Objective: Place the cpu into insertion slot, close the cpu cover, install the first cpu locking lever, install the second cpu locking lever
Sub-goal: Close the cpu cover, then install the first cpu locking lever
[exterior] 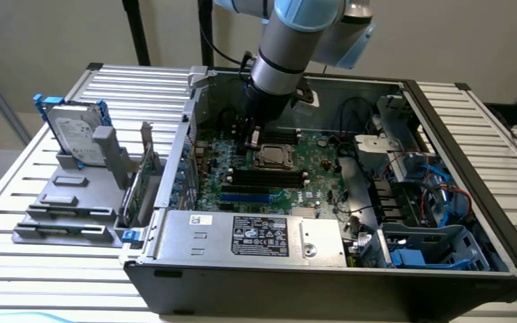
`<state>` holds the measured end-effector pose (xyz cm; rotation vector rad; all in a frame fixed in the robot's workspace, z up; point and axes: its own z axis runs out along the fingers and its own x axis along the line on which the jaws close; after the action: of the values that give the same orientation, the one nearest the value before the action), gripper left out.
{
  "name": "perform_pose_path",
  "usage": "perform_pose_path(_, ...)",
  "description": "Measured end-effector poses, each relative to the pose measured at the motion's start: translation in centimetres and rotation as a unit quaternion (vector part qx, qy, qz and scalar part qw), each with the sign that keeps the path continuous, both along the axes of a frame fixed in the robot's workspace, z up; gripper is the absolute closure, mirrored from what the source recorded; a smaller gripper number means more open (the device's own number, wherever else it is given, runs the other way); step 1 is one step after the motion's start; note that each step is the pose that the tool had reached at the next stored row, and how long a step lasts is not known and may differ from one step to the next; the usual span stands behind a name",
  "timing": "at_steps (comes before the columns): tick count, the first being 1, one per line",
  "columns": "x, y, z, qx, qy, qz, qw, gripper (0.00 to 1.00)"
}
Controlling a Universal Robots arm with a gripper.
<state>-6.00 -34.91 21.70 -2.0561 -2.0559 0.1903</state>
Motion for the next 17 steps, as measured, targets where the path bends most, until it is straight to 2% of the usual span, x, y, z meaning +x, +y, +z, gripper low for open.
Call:
perform_pose_path(12, 0.0, 0.0, 0.0, 0.0, 0.0, 0.0, 1.0, 0.89)
perform_pose_path(17, -0.17, -0.23, 0.3, 0.0005, 0.0009, 0.0, 1.0, 0.89)
